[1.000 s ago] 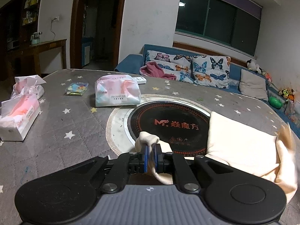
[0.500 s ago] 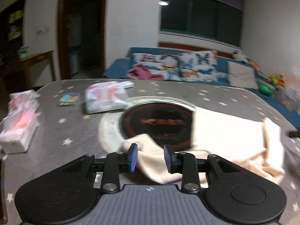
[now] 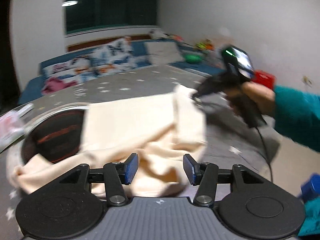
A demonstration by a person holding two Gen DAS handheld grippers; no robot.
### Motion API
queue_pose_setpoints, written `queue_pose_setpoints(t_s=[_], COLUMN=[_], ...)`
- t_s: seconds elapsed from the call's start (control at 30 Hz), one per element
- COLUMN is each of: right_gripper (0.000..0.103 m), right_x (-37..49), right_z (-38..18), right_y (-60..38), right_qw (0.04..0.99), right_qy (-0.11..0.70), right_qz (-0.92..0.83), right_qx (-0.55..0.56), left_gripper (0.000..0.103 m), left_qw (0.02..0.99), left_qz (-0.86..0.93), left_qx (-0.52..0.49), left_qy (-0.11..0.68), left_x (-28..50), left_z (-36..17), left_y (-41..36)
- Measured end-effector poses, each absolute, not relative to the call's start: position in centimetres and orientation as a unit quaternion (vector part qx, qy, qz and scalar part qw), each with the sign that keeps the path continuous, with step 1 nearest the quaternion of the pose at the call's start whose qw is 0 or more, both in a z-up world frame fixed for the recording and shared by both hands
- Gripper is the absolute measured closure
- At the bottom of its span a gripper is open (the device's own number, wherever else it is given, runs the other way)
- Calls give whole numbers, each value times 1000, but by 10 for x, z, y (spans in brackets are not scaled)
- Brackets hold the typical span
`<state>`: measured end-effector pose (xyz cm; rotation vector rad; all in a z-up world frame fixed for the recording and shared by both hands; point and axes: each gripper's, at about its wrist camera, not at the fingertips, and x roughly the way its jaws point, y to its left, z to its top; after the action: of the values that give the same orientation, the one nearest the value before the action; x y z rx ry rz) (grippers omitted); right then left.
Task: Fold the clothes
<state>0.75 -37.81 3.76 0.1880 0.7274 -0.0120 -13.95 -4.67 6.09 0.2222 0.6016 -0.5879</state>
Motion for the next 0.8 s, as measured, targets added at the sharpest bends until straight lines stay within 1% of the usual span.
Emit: queue_pose_setpoints(t_s=[0.13, 0.2, 0.23, 0.27, 0.3, 0.33, 0.37, 0.57, 0.73, 0.8], right_gripper=[99, 99, 99, 99, 99, 99, 99, 99, 99, 99], right_x=[-4, -13, -19, -25, -32, -39, -45, -76, -80, -83], right_z=[52, 65, 71, 78, 84, 90, 94, 110, 98, 94], right_y=[-380, -384, -387, -390, -393, -396, -399, -422, -450, -453], right_qw=[939, 944, 946, 948, 951, 953, 954, 956, 937, 933], right_qy=[337, 325, 319, 312, 306, 300, 295, 274, 314, 322], right_qz=[-11, -17, -21, -27, -33, -41, -48, -106, -151, -160], right_qx=[73, 60, 55, 48, 40, 32, 26, -11, 4, -1], left_gripper=[50, 53, 62, 68, 80, 85, 95, 97, 96, 94], left_qw=[889, 884, 882, 880, 878, 876, 873, 851, 828, 825], left_qz=[-322, -326, -327, -328, -330, -332, -336, -392, -443, -451], left_qx=[149, 167, 175, 179, 179, 180, 178, 161, 148, 142], left_qy=[291, 291, 291, 294, 297, 300, 304, 311, 309, 309], left_x=[-142, -140, -139, -137, -135, -132, -130, -139, -152, -153], left_z=[49, 42, 38, 35, 33, 31, 30, 32, 35, 37], left_y=[-74, -82, -86, -88, -90, -93, -94, -105, -117, -117])
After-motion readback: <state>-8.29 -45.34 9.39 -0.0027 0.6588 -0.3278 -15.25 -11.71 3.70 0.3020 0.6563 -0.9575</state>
